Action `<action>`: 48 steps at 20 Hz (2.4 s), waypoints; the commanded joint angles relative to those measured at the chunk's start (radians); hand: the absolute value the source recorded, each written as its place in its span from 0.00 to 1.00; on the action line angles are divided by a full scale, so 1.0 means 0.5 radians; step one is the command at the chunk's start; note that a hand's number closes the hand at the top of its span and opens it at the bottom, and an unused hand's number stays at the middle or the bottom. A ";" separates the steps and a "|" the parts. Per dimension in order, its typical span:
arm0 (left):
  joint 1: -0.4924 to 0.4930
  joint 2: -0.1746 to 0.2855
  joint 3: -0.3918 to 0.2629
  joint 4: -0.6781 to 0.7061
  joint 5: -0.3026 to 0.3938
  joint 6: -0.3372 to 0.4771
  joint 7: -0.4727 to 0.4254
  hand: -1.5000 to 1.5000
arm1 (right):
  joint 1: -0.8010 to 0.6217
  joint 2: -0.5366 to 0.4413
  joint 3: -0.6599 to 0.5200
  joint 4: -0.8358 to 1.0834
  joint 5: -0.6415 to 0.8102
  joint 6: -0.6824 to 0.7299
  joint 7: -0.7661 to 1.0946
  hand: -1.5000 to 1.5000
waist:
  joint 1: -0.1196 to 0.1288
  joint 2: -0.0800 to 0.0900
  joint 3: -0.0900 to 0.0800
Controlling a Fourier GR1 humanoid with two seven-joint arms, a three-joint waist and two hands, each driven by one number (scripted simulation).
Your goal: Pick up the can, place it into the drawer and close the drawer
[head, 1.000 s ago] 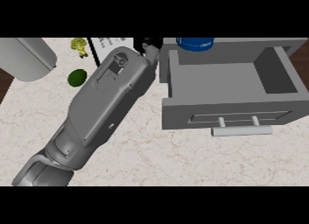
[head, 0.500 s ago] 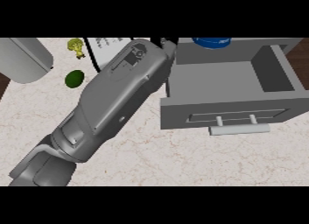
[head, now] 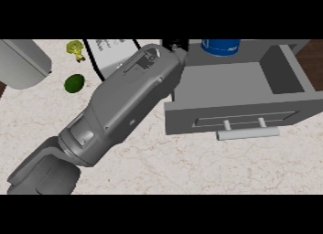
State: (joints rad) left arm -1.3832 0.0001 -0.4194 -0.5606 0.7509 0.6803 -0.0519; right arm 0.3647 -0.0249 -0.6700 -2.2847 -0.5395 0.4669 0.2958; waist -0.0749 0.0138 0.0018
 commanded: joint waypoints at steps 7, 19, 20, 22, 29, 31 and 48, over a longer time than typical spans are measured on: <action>-0.062 0.000 -0.252 0.119 0.184 0.114 -0.025 0.00 | -0.015 -0.028 0.019 -0.121 -0.047 -0.093 0.167 0.00 | 0.001 -0.002 -0.002; -0.042 0.000 -0.395 0.218 0.376 0.207 -0.179 0.00 | -0.125 -0.052 0.006 -0.016 0.033 -0.069 0.076 0.00 | -0.025 0.012 0.000; -0.010 0.000 -0.423 0.161 0.405 0.252 -0.214 0.00 | -0.094 -0.024 0.009 -0.032 0.025 -0.052 0.066 0.00 | -0.038 0.010 0.000; -0.074 0.000 -0.353 0.239 0.438 0.186 -0.216 0.00 | -0.126 -0.036 0.016 0.074 0.029 -0.006 0.019 0.00 | -0.025 0.014 0.001; -0.023 0.000 -0.333 0.219 0.493 0.160 -0.388 0.00 | -0.184 -0.203 -0.103 -0.218 0.402 0.121 -0.232 0.00 | -0.015 0.013 -0.001; 0.031 0.000 -0.386 0.122 0.535 0.214 -0.424 0.00 | -0.261 -0.141 0.047 -0.262 0.499 0.100 -0.220 0.00 | 0.017 0.007 -0.002; -0.093 0.000 -0.329 0.124 0.595 0.208 -0.410 0.00 | -0.800 -0.158 0.859 0.006 2.086 -0.079 -0.528 0.00 | 0.158 -0.009 -0.004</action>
State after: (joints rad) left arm -1.4443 0.0000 -0.5923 -0.4923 1.0526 0.7928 -0.2587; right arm 0.0337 -0.0909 -0.3297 -2.3381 0.3307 0.4678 0.0505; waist -0.0122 0.0145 0.0006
